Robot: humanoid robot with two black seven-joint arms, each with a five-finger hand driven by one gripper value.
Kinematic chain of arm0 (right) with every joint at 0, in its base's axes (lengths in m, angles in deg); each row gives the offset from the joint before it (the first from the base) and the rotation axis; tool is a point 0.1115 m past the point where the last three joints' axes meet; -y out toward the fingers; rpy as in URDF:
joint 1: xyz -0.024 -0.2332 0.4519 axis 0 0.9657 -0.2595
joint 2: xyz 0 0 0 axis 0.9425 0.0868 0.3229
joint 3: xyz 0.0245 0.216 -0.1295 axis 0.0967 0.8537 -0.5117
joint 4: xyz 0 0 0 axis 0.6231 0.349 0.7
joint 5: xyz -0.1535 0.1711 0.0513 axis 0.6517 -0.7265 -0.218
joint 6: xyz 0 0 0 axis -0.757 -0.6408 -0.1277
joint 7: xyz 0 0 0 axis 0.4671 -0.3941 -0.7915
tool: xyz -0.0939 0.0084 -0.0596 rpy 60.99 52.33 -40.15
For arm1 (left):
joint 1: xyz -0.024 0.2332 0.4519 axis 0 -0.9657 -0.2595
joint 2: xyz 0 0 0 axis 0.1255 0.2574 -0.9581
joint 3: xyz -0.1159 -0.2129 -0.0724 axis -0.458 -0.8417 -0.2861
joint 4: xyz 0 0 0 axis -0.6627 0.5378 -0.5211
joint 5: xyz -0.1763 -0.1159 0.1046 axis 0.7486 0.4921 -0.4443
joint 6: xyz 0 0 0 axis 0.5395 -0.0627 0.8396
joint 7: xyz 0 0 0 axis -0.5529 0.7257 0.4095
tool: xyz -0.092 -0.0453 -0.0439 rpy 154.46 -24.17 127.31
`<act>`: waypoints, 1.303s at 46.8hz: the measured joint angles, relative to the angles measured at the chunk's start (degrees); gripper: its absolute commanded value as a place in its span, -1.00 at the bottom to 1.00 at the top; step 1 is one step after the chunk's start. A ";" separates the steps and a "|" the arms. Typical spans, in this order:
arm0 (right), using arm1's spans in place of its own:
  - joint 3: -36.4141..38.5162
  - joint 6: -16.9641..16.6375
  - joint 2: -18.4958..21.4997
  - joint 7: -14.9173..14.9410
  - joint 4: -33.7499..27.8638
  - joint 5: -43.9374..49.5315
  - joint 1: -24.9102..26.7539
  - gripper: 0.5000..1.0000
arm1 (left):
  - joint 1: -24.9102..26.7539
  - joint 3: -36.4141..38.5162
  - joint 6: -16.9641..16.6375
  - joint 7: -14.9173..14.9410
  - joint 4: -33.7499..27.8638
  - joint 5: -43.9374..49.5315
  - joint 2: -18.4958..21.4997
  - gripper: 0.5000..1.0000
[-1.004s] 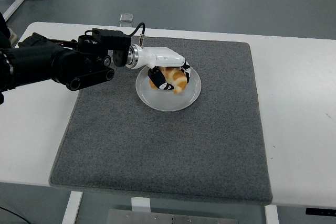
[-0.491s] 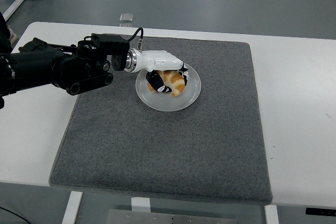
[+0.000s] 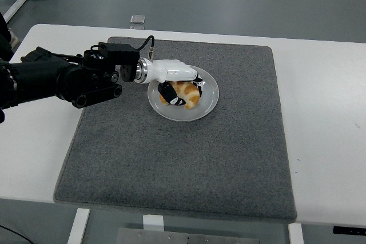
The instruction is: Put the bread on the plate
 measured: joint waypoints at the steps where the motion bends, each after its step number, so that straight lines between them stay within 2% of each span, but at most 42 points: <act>1: 0.00 0.00 0.00 0.00 0.00 0.00 0.00 0.81 | -0.02 0.00 0.00 0.00 0.00 0.04 0.00 0.58; 5: 0.00 0.00 0.00 0.00 0.00 0.00 0.00 0.81 | -0.06 -0.10 -0.03 0.00 -0.05 0.69 -0.01 0.94; 6: 0.00 0.00 0.00 0.00 0.00 0.00 0.00 0.81 | -0.07 -0.15 -0.03 0.00 -0.06 0.80 -0.01 0.97; 21: 0.00 0.00 0.00 -0.01 0.00 0.00 0.00 0.81 | 0.13 -0.67 0.07 0.00 -0.50 1.36 0.06 0.98; 26: 0.00 0.00 0.00 -0.01 0.00 0.00 0.00 0.81 | 1.04 -3.07 0.84 -0.02 -0.94 2.31 0.52 0.99; 30: 0.00 0.00 0.00 -0.02 0.00 0.00 0.00 0.81 | 2.02 -7.29 3.10 -0.08 -0.97 3.91 0.99 0.99; 37: 0.00 0.01 0.00 -0.02 0.00 0.00 -0.01 0.81 | 4.81 -16.80 11.81 0.02 -0.30 8.73 4.40 0.99; 42: 0.00 0.02 0.00 -0.02 0.00 0.00 0.02 0.81 | 4.90 -22.53 15.82 0.28 1.65 15.65 5.57 0.99; 48: 0.00 0.01 0.00 -0.02 0.00 0.00 0.01 0.81 | 4.43 -23.78 16.14 0.42 8.17 26.88 5.87 0.99; 51: 0.00 0.01 0.00 -0.01 0.00 0.00 -0.02 0.81 | 4.21 -23.81 16.16 0.66 12.24 35.40 5.67 0.99; 56: 0.00 0.01 0.00 -0.01 0.00 0.00 0.00 0.81 | 3.26 -23.64 16.60 3.37 17.44 50.99 5.41 1.00; 61: 0.00 0.01 0.00 0.01 0.00 0.00 0.02 0.81 | 1.50 -23.73 16.66 6.53 19.83 62.88 5.31 1.00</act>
